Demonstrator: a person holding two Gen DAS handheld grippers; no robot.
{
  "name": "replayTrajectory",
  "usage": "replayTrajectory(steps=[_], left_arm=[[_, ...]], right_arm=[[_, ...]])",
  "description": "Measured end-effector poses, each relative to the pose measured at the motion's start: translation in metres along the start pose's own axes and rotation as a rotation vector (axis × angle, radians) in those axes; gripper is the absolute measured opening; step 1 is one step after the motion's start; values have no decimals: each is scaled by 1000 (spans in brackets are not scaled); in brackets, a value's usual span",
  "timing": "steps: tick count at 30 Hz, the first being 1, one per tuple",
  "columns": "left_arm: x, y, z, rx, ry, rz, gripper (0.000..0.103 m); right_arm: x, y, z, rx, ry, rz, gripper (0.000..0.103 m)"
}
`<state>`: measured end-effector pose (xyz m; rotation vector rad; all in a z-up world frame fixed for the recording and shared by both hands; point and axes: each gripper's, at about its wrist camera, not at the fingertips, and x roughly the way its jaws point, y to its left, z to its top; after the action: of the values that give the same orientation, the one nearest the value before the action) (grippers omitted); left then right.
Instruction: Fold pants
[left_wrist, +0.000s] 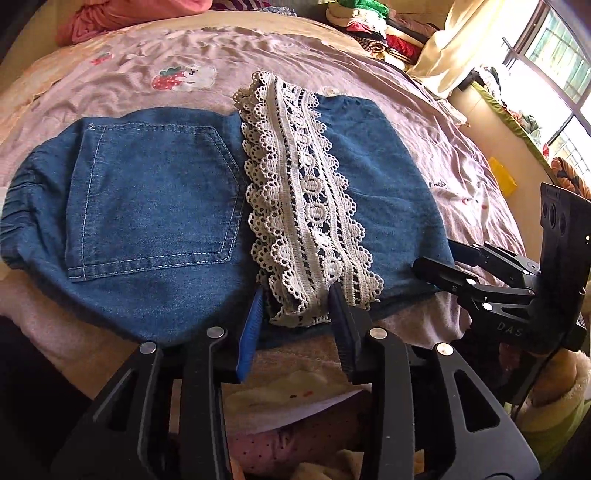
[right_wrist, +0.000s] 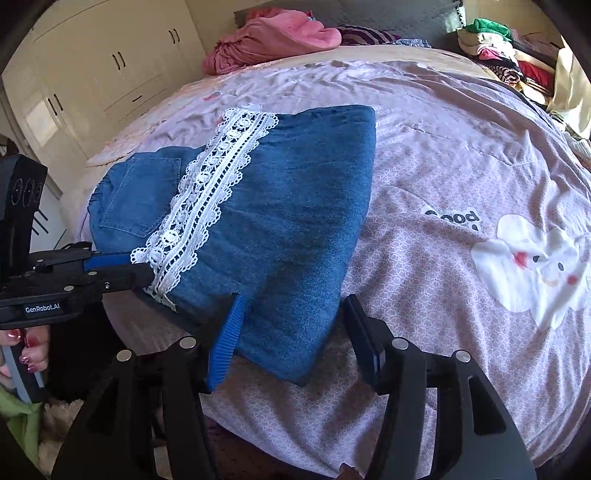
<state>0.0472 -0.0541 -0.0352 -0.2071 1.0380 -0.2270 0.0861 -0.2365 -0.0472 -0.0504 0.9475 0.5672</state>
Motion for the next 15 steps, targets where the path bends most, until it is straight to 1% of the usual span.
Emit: replayTrajectory(steps=[2, 5, 6, 8, 11, 15], left_arm=[[-2, 0, 1, 0, -4, -1, 29], [-7, 1, 2, -8, -17, 2, 34], [-8, 1, 2, -10, -19, 3, 36], [-11, 2, 2, -11, -27, 7, 38], [-16, 4, 3, -12, -38, 14, 39], [-24, 6, 3, -5, -64, 36, 45]], right_arm=[[-3, 1, 0, 1, -4, -3, 57], [-10, 0, 3, 7, -17, -4, 59], [-13, 0, 5, 8, -23, -9, 61], [-18, 0, 7, 10, -36, -16, 63], [-24, 1, 9, 12, -47, -26, 64], [-30, 4, 13, 13, -59, -37, 64]])
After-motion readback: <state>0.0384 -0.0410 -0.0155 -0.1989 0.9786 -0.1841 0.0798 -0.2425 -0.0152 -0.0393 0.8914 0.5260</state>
